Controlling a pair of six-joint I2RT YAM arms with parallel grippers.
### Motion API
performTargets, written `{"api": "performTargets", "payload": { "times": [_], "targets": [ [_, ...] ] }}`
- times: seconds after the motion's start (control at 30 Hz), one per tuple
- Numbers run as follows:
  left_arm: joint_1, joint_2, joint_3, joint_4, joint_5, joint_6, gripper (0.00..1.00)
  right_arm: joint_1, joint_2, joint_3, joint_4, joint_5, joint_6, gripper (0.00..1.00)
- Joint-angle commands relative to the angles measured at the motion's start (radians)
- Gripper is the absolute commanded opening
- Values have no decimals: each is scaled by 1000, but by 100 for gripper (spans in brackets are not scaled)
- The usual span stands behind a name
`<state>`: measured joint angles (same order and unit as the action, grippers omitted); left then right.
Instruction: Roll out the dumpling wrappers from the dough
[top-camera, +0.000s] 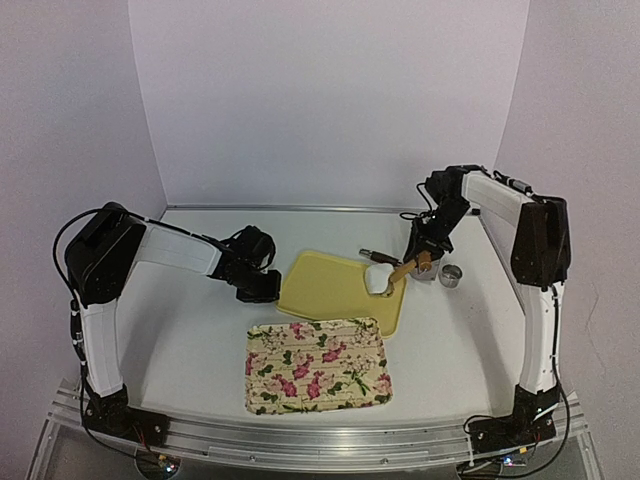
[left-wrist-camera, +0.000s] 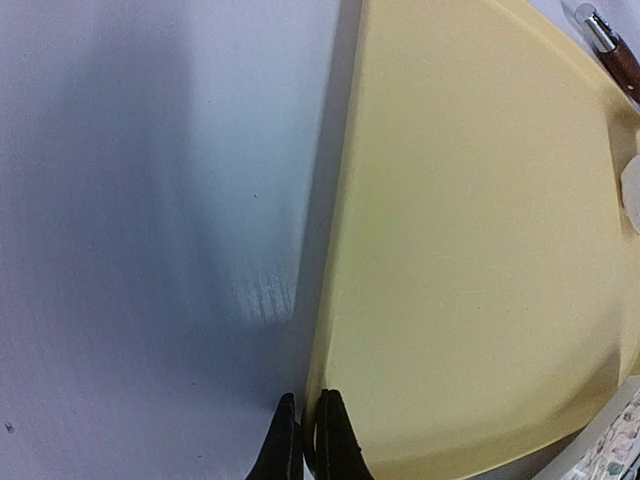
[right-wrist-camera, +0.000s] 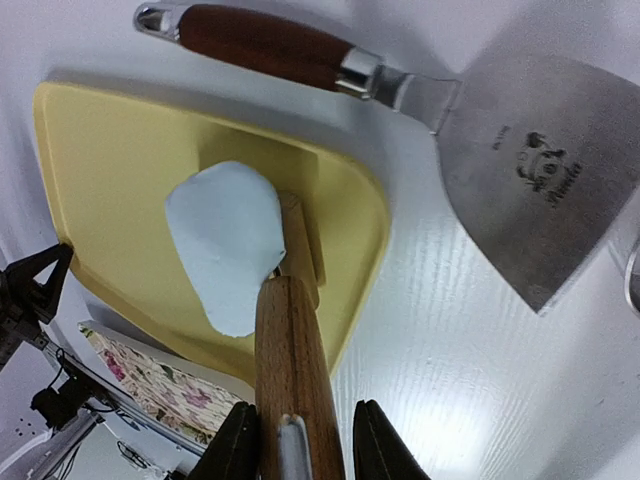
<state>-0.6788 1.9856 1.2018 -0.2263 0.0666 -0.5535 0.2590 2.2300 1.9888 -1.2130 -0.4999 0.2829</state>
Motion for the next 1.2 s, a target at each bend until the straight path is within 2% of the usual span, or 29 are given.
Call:
{"api": "performTargets", "payload": {
  "times": [0.0,0.23,0.47,0.83,1.17],
  "targets": [
    [21,-24,-36,-132,-57,-17,0,-23,137,-88,-236,527,-10,0],
    [21,-21,-30,-128,-49,-14,0,-23,123,-42,-231,508,-15,0],
    [21,-18,-31,-117,-34,-12,0,-14,74,9,-137,356,-34,0],
    [19,-18,-28,-102,-12,-7,0,62,-18,63,38,136,-21,0],
    [19,-16,-29,-96,5,-8,0,164,-98,149,78,92,0,0]
  ]
}}
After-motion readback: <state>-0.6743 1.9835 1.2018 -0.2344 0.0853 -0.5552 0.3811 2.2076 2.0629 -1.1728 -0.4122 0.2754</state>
